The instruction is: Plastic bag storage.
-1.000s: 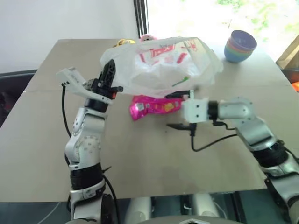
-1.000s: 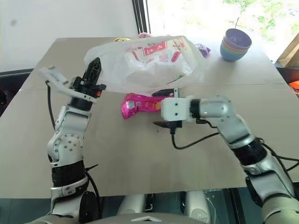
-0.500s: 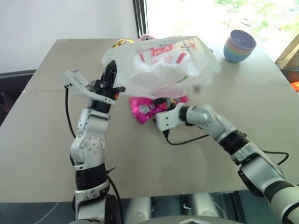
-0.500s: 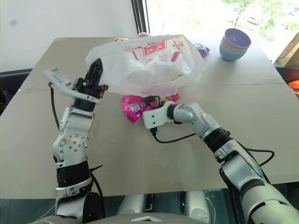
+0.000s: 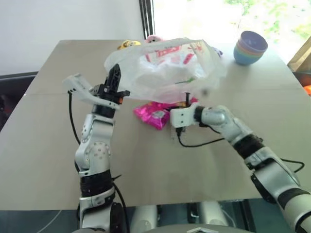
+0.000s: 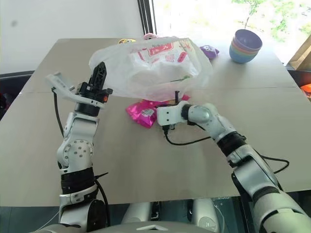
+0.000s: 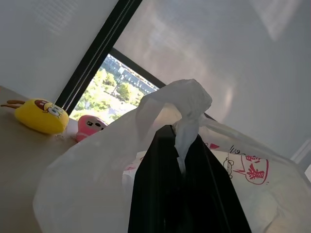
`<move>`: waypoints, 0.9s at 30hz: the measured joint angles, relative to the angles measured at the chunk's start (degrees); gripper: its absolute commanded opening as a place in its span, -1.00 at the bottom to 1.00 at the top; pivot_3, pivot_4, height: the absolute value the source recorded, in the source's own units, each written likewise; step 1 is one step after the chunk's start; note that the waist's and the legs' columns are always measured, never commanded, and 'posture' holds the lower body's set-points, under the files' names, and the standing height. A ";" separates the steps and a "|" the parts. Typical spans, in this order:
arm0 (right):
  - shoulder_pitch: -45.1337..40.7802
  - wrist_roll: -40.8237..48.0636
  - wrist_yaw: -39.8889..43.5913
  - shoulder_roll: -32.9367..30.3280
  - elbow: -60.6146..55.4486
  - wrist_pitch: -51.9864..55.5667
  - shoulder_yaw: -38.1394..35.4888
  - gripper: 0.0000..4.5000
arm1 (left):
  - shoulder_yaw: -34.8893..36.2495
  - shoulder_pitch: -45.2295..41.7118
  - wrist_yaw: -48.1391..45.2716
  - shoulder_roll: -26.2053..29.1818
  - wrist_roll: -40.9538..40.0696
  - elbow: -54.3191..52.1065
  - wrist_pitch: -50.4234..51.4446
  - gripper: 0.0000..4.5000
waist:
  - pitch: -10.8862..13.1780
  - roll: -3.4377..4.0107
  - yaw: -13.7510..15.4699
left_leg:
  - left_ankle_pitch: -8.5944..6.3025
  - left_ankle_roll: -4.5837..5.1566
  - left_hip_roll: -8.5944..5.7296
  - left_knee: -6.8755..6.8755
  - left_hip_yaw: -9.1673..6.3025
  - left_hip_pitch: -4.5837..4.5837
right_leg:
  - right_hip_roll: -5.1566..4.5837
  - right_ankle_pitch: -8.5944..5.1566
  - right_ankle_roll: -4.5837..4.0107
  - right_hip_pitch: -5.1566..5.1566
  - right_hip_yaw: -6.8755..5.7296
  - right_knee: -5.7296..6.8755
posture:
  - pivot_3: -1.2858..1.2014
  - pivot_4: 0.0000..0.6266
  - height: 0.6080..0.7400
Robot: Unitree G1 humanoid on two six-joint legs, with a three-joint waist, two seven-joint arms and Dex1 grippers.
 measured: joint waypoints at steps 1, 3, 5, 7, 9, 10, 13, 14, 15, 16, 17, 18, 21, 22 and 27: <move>0.99 5.83 3.21 -1.16 -4.88 4.32 -1.30 -0.99 | 0.01 0.15 0.02 -0.05 0.00 0.00 0.00 -1.00 | 0.01 0.00 -0.11 | 0.00 0.00 0.00 0.00 -0.02 0.01 | 0.00 0.00 0.00 0.00 0.00 0.02 | 0.03 -0.52 1.00; 1.26 10.68 5.60 -2.13 -9.29 7.98 -2.85 -0.99 | -0.07 0.23 0.01 -0.15 0.00 0.00 0.02 -1.00 | 0.01 0.00 -0.24 | 0.00 0.01 -0.02 0.00 -0.03 0.05 | 0.01 0.00 -0.01 0.00 0.00 0.06 | 0.03 -0.52 1.00; 1.05 22.78 7.49 -2.51 -17.24 17.89 -7.69 -0.99 | -0.45 0.38 0.01 -0.30 -0.01 -0.11 0.03 -1.00 | 0.08 0.02 -0.12 | 0.01 0.01 -0.02 0.00 -0.10 0.25 | 0.06 0.01 -0.05 0.16 -0.05 0.20 | 0.03 -0.52 1.00; -0.87 28.04 5.98 -1.22 -19.37 21.90 -11.68 -0.99 | -0.46 0.42 0.03 -0.29 -0.03 -0.11 0.05 -1.00 | 0.08 0.02 -0.14 | 0.01 0.02 -0.03 0.03 -0.09 0.26 | 0.06 0.02 -0.07 0.16 -0.03 0.22 | 0.03 -0.52 1.00; -4.04 29.66 3.40 0.61 -19.63 23.18 -15.23 -0.99 | -0.56 0.42 0.04 -0.29 -0.03 -0.11 0.10 -1.00 | 0.07 0.01 -0.15 | 0.00 0.02 -0.04 0.04 -0.07 0.26 | 0.06 0.02 -0.07 0.16 -0.01 0.23 | 0.03 -0.52 1.00; -5.38 29.48 2.41 1.14 -19.53 23.08 -16.28 -0.99 | -0.56 0.42 0.04 -0.29 -0.03 -0.11 0.11 -1.00 | 0.07 0.01 -0.10 | 0.00 0.02 -0.04 0.04 -0.08 0.25 | 0.06 0.02 -0.07 0.16 -0.02 0.21 | 0.03 -0.52 1.00; -6.86 26.05 0.19 2.38 -16.16 21.35 -16.98 -0.99 | -0.54 0.42 0.08 -0.23 -0.06 -0.11 0.14 -1.00 | 0.06 -0.01 0.05 | 0.00 0.02 -0.06 0.03 -0.08 0.19 | 0.05 0.02 -0.07 0.15 -0.05 0.15 | 0.03 -0.52 1.00; -7.28 22.57 -1.02 2.61 -12.77 19.29 -16.75 -0.99 | -0.51 0.41 0.15 -0.21 -0.06 -0.11 0.16 -1.00 | 0.06 -0.01 0.09 | 0.00 0.02 -0.07 0.03 -0.06 0.18 | 0.04 0.02 -0.07 0.15 -0.05 0.15 | 0.03 -0.52 1.00; -7.47 20.67 -1.67 2.53 -11.00 18.23 -16.74 -0.99 | -0.51 0.43 0.16 -0.20 -0.06 -0.11 0.16 -1.00 | 0.06 -0.01 0.20 | 0.01 0.02 -0.10 0.03 -0.01 0.15 | 0.01 0.03 -0.06 0.14 -0.05 0.13 | 0.03 -0.52 1.00; -7.66 19.04 -1.98 2.44 -9.72 17.02 -16.61 -0.99 | -0.47 0.43 0.21 -0.20 -0.06 -0.12 0.16 -1.00 | 0.06 -0.01 0.23 | 0.01 0.02 -0.10 0.03 0.04 0.13 | 0.01 0.03 -0.06 0.12 -0.05 0.12 | 0.03 -0.52 1.00; -8.11 15.15 -2.29 1.83 -6.91 13.68 -15.87 -0.99 | -0.50 0.45 0.29 -0.20 -0.07 -0.12 0.15 -1.00 | 0.06 -0.01 0.27 | 0.01 0.02 -0.10 0.03 0.11 0.12 | 0.01 0.03 -0.06 0.12 -0.06 0.10 | 0.03 -0.52 1.00; -8.35 12.09 -2.28 1.28 -4.71 10.76 -15.04 -0.99 | -0.49 0.46 0.35 -0.20 -0.06 -0.12 0.15 -1.00 | 0.06 -0.01 0.27 | 0.01 0.02 -0.09 0.02 0.15 0.12 | 0.03 0.02 -0.06 0.12 -0.07 0.08 | 0.03 -0.52 1.00; -8.59 5.53 -3.72 1.45 0.05 6.02 -13.30 -0.99 | -0.67 0.50 0.40 -0.26 -0.06 -0.12 0.15 -1.00 | 0.06 -0.01 0.17 | 0.01 0.00 -0.05 -0.03 0.25 0.12 | 0.04 0.02 -0.06 0.08 -0.06 0.07 | 0.03 -0.52 1.00; -9.63 2.32 -5.49 1.47 2.62 3.78 -12.16 -0.99 | -0.60 0.53 0.42 -0.25 -0.06 -0.12 0.15 -1.00 | 0.06 -0.01 -0.01 | 0.02 0.00 -0.05 -0.03 0.30 0.12 | 0.04 0.02 -0.06 0.05 -0.02 0.10 | 0.03 -0.52 1.00; -17.57 -16.83 -18.80 1.90 16.74 -6.63 -6.44 -0.75 | -0.73 0.51 0.25 -0.26 -0.06 -0.12 0.09 -1.00 | 0.07 -0.01 -0.38 | 0.04 -0.04 -0.02 -0.03 0.41 0.15 | 0.06 0.02 -0.06 -0.03 0.08 0.17 | 0.03 -0.52 1.00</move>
